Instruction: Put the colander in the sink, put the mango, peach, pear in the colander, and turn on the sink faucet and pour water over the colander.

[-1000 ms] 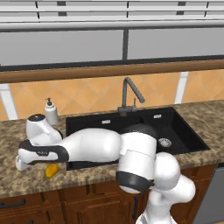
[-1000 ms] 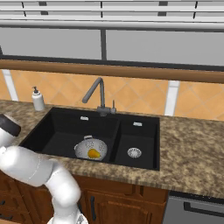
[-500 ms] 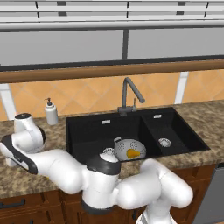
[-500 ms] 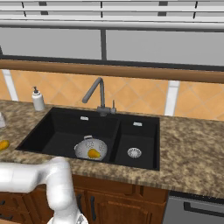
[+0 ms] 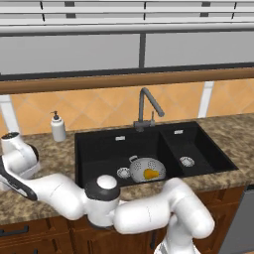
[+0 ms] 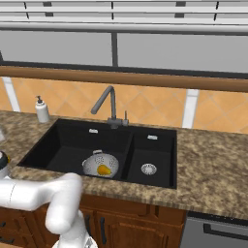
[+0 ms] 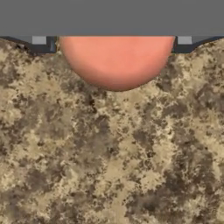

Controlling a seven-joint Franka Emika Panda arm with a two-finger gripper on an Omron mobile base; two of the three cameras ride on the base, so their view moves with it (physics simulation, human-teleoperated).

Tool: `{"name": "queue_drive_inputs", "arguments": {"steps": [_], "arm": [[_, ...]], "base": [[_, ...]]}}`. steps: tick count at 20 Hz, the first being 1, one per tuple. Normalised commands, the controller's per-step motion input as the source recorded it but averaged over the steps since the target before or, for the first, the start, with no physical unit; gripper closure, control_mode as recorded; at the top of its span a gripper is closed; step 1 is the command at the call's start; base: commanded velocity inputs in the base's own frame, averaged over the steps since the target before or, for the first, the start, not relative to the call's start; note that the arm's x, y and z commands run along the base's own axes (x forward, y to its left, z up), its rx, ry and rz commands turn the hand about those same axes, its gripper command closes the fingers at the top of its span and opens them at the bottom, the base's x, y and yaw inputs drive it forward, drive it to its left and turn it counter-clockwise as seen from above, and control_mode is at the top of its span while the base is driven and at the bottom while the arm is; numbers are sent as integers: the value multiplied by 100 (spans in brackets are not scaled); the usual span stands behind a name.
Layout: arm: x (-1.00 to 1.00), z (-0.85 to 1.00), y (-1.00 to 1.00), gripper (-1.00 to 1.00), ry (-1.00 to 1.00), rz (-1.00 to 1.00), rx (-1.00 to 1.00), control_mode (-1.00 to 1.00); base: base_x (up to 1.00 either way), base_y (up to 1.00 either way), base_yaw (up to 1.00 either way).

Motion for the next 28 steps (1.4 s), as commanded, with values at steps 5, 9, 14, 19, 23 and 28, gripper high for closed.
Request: {"name": "queue_drive_inputs", "arguments": {"steps": [5, 9, 14, 19, 23, 28], "arm": [[7, -47, 28, 100, 0, -2, -4, -100], [-71, -60, -86, 100, -15, -18, 5, -100], [-19, -7, -100, 100, -55, -15, 34, -100], [0, -3, -100, 100, -56, -13, 40, -100], [0, -56, -100, 100, -37, -11, 56, -100], [0, -69, -100, 100, -34, -13, 57, -100]], "base": [[0, 0, 0], [0, 0, 0], [0, 0, 0], [0, 0, 0], [0, 0, 0], [0, 0, 0]]}}
